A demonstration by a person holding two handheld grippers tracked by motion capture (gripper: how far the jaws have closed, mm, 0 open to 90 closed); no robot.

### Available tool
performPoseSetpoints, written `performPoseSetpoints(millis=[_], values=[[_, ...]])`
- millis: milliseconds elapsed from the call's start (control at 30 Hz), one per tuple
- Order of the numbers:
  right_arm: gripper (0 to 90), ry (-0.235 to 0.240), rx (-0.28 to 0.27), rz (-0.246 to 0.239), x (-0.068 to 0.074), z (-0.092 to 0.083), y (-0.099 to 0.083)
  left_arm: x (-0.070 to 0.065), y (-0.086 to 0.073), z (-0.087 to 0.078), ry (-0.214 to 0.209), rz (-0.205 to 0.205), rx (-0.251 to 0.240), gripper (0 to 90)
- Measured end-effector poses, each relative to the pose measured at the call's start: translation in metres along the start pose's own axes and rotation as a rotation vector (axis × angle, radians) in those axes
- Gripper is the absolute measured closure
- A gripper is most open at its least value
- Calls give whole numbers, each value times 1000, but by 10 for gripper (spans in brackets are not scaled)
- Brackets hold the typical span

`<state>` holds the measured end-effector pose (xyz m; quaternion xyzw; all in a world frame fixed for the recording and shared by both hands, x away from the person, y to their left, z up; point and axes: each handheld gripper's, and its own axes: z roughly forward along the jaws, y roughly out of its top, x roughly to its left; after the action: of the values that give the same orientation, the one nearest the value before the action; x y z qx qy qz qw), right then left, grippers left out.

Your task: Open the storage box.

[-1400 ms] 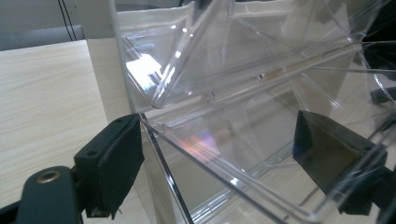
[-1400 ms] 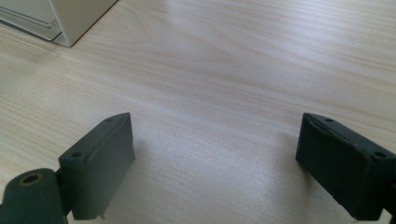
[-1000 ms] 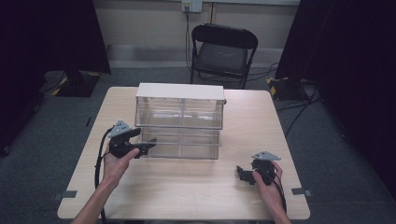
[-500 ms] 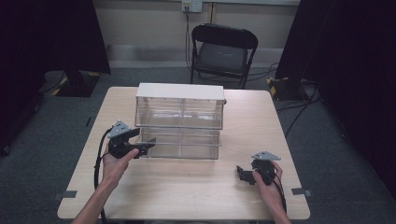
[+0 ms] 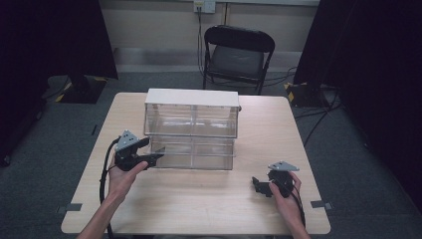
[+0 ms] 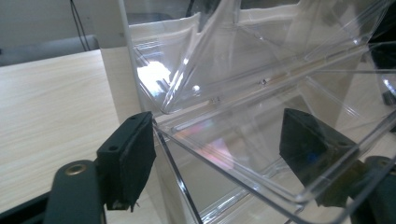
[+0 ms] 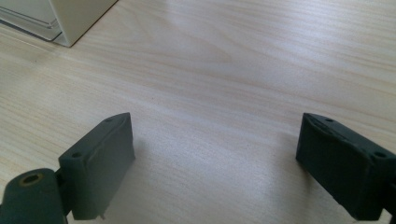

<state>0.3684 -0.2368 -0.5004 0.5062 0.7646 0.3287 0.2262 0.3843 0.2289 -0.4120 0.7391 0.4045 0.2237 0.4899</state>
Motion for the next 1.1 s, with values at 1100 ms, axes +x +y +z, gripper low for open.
performPoseSetpoints(millis=[1100], values=[[106, 0, 0, 0, 0, 0, 0, 7, 17, -4, -12, -35, -45, 157]])
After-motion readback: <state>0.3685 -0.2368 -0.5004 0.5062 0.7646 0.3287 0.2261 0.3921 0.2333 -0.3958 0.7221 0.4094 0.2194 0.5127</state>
